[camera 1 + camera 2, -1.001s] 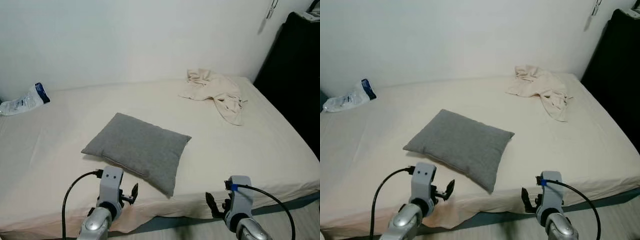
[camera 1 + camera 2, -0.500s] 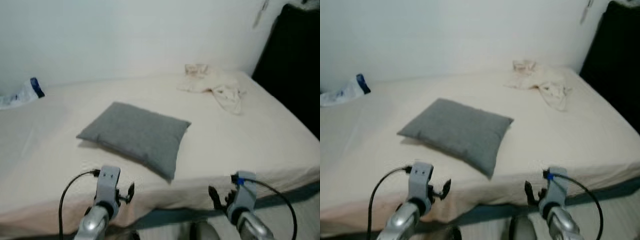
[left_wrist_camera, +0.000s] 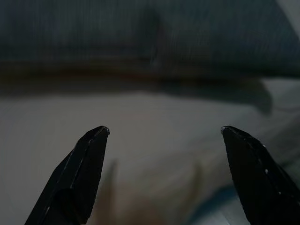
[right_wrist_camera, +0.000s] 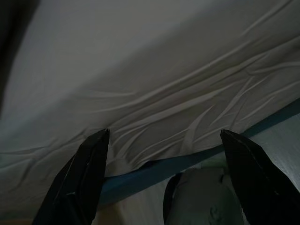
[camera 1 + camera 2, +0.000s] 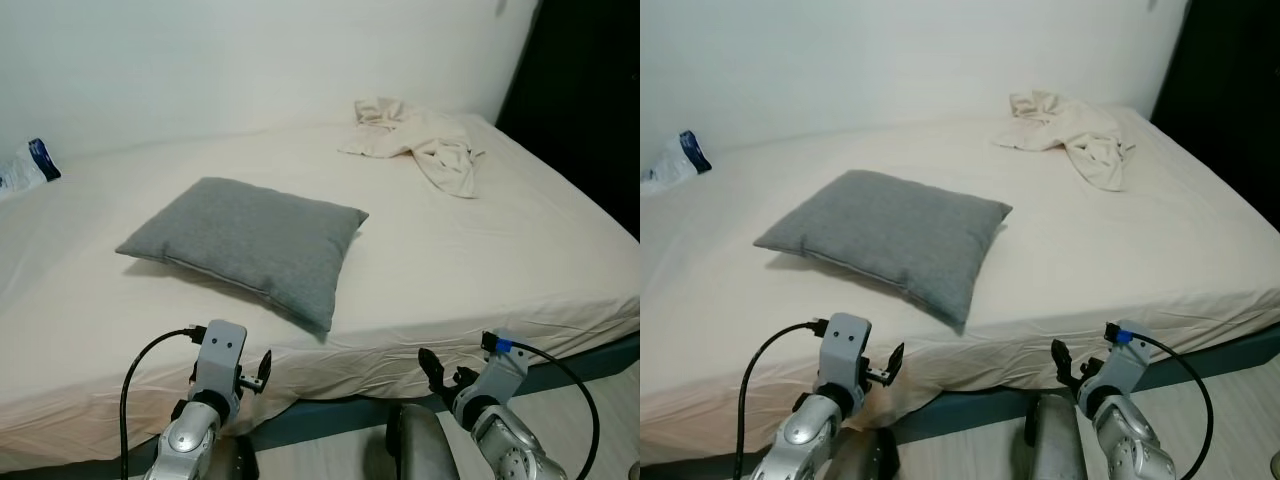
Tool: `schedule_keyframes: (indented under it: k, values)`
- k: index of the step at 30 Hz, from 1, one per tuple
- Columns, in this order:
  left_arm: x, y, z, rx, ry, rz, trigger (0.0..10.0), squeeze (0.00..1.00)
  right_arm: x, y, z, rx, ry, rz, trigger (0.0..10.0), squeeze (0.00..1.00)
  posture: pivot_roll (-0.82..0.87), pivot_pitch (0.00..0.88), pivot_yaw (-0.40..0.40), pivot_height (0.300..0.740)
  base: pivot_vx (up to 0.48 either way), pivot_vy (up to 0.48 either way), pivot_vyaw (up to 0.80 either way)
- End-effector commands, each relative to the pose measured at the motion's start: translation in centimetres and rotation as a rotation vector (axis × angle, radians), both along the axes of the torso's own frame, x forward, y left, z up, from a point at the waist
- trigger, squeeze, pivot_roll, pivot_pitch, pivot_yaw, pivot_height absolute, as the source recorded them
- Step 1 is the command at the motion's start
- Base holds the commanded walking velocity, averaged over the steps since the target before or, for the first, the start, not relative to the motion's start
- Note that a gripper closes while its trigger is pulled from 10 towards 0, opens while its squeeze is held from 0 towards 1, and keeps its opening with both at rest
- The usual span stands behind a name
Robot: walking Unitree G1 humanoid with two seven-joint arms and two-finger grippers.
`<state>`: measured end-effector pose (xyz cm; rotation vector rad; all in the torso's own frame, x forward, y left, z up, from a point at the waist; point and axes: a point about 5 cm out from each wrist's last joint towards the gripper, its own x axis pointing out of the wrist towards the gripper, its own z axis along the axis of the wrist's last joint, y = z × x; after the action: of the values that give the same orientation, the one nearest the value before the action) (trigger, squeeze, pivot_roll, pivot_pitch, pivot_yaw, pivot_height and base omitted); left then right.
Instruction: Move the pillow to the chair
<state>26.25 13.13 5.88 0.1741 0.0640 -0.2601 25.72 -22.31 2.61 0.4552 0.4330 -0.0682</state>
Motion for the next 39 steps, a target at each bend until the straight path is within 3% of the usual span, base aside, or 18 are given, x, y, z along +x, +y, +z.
schedule_keyframes:
  k: [1,6,9,11,24,33,34,36,39]
  values:
    - [0.0,0.1,0.9,0.094,-0.079,-0.026,10.0,0.00,-0.5,0.4,-0.7,0.021,0.027,0.011,10.0,0.00,-0.08,0.113,0.046,0.510,0.000,0.000,0.00]
    - [-0.7,-2.8,2.3,0.437,-0.338,-0.241,10.0,0.00,-0.5,0.3,-0.7,0.031,0.022,0.001,10.0,0.00,-0.08,0.116,0.046,0.505,0.000,0.000,0.00]
    - [-0.8,-3.3,2.3,0.485,-0.367,-0.272,10.0,0.00,-0.5,0.3,-0.8,0.025,0.033,-0.004,10.0,0.00,-0.08,0.117,0.045,0.505,0.000,0.000,0.00]
    - [-1.0,-3.9,1.9,0.576,-0.410,-0.314,10.0,0.00,-0.6,0.1,-0.8,0.034,0.036,-0.021,10.0,0.00,-0.09,0.119,0.045,0.505,0.000,0.000,0.00]
    - [0.0,-3.4,2.3,0.735,-0.501,-0.249,10.0,0.00,-0.6,-0.1,-0.4,0.040,0.011,-0.013,10.0,0.00,-0.10,0.122,0.048,0.505,0.000,0.000,-0.57]
    - [0.0,-3.4,1.6,0.867,-0.544,-0.267,10.0,0.00,-0.6,0.2,-0.3,0.042,0.008,-0.013,10.0,0.00,-0.09,0.121,0.051,0.505,0.000,0.000,0.00]
    - [0.2,-3.2,1.3,0.945,-0.553,-0.274,10.0,0.00,-0.6,0.2,-0.3,0.043,0.008,-0.011,10.0,0.00,-0.10,0.120,0.052,0.505,0.000,0.000,0.00]
    - [0.4,-2.9,0.7,1.017,-0.548,-0.289,10.0,0.00,-0.6,0.2,-0.3,0.044,0.008,-0.011,10.0,0.00,-0.10,0.119,0.053,0.505,0.000,0.000,0.00]
    - [0.6,-2.6,0.2,1.066,-0.537,-0.290,10.0,0.00,-0.6,0.2,-0.3,0.045,0.007,-0.012,10.0,0.00,-0.10,0.119,0.054,0.505,0.000,0.000,0.00]
